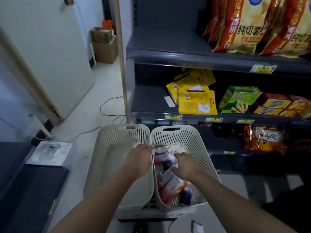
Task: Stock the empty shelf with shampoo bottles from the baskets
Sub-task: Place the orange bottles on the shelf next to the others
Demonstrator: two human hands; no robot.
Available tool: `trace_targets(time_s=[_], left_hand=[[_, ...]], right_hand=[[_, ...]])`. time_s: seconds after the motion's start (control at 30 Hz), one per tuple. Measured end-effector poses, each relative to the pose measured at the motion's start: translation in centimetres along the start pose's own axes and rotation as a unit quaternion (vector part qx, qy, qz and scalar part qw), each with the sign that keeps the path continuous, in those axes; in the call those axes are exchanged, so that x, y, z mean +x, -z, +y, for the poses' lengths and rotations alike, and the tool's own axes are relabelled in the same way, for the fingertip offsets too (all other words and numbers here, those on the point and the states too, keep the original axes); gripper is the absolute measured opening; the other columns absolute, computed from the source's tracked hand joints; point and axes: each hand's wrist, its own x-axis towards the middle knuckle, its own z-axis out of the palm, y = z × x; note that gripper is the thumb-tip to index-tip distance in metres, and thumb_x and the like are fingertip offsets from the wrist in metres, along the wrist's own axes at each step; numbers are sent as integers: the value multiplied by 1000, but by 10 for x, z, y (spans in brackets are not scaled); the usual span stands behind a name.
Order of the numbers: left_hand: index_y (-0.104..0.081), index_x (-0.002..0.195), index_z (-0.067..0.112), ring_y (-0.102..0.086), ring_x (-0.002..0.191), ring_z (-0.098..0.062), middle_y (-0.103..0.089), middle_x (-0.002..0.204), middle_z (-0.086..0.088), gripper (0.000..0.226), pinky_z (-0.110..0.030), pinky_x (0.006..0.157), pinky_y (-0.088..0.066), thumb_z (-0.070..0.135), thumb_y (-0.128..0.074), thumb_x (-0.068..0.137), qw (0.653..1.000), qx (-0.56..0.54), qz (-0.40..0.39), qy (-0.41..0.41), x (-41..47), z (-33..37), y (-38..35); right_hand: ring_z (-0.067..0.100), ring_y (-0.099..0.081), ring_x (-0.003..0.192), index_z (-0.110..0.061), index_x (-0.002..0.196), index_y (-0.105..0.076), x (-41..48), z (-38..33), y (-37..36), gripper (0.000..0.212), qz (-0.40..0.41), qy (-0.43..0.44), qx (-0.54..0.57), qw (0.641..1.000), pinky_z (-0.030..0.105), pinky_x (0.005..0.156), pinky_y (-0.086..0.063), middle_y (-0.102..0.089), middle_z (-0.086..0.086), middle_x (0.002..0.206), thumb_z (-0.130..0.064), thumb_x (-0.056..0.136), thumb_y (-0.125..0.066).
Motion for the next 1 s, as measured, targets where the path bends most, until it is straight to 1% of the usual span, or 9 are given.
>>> trace_targets(time_s=[0.2,0.37,0.47,0.57,0.67,0.73,0.8,0.93,1.0], left_hand=[[-47,135,16,-44,125,-29,-51,132,-10,49,-35,100,-38,22,-58,88,991,-62,-90,-73,69,27,-37],[-51,129,17,-49,119,-26,-54,128,-8,43,-37,96,-44,22,-59,88,983,-51,-138,-107,110,40,-76],[-55,123,14,-53,119,-25,-55,126,-8,35,-37,92,-47,16,-60,88,976,-22,-176,-127,125,53,-95],[-54,122,12,-54,118,-26,-57,125,-9,32,-38,94,-49,14,-54,90,968,-17,-203,-144,139,64,-120],[-53,124,11,-59,112,-28,-60,122,-10,34,-40,89,-53,15,-54,90,962,-28,-230,-142,147,76,-142],[-46,129,10,-60,112,-28,-59,124,-11,40,-40,89,-52,21,-53,91,960,-44,-244,-134,150,82,-158],[-39,137,10,-59,112,-26,-58,126,-10,47,-39,87,-49,27,-49,94,958,-61,-256,-115,154,86,-175],[-45,129,13,-59,108,-24,-60,124,-6,37,-35,87,-47,32,-41,97,946,-135,-287,-59,165,93,-203],[-46,132,9,-57,114,-31,-57,126,-12,40,-37,91,-45,27,-49,96,933,-168,-318,-3,170,95,-208]], right_hand=[[28,-48,128,-15,144,-43,27,41,-31,64,-30,-94,53,994,34,102,-42,-50,10,141,-46,90,-59],[28,-49,130,-20,145,-42,41,61,-61,64,-59,-149,102,982,33,104,-42,-49,9,146,-45,89,-62],[23,-38,141,-16,152,-31,46,70,-87,67,-90,-181,163,966,27,109,-29,-42,7,153,-41,95,-57],[20,-44,136,-17,149,-37,55,80,-106,56,-89,-204,206,953,22,102,-30,-48,6,149,-38,99,-51],[25,-53,125,-9,137,-49,67,91,-114,38,-76,-254,281,922,23,85,-37,-56,11,139,-25,103,-43],[25,-60,112,-9,126,-58,76,97,-120,34,-59,-279,328,901,26,80,-41,-63,12,128,-28,104,-40],[23,-64,100,-15,112,-66,87,103,-132,28,-38,-308,391,867,31,80,-49,-70,9,113,-33,98,-48],[31,-72,80,-19,87,-70,118,132,-182,21,-11,-335,508,793,55,74,-59,-73,11,83,-28,78,-53],[32,-72,79,-22,87,-71,124,132,-175,21,10,-356,555,752,58,72,-58,-73,14,83,-30,70,-60]])
